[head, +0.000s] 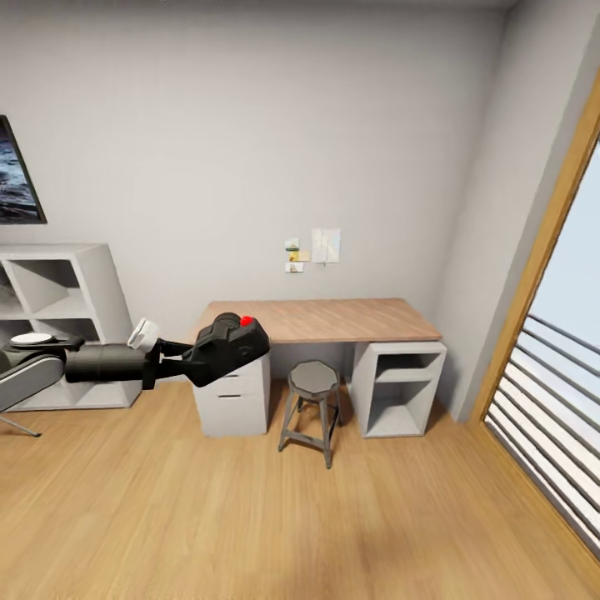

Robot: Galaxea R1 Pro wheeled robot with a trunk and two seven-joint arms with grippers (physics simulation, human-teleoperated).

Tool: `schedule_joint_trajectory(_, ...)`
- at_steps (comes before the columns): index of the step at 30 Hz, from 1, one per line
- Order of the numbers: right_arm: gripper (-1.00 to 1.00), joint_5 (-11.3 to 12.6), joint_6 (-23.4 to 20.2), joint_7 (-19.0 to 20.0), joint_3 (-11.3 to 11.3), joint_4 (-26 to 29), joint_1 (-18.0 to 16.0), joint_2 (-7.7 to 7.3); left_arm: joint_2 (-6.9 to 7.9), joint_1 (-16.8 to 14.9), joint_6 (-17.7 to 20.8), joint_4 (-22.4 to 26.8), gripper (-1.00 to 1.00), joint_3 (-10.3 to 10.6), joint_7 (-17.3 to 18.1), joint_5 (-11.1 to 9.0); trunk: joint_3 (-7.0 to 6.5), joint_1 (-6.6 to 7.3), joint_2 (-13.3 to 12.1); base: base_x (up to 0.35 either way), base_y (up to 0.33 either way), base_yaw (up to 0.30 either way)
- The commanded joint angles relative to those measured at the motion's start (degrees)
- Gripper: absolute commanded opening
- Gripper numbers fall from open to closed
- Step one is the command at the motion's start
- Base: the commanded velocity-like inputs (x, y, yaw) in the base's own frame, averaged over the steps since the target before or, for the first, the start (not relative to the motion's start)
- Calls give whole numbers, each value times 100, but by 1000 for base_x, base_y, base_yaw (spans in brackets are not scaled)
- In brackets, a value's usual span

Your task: Attach the digital camera to the camera tripod in the bedroom.

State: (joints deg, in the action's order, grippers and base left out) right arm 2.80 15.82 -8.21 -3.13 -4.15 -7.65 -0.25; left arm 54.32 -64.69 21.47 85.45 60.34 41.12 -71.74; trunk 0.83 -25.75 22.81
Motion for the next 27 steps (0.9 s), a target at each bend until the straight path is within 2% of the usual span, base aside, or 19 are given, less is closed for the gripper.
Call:
schedule_joint_trajectory(1, 100, 28, 52, 12, -29, -24, -9, -1, 4, -17, 41, -2, -100, 20, 2, -68, 9, -3, 11, 0, 0, 260)
schedule_joint_trajectory(27, 100, 27, 52, 12, -30, -24, -9, -1, 9, -17, 24, -2, -100, 22, 2, -67, 9, -3, 11, 0, 0, 267)
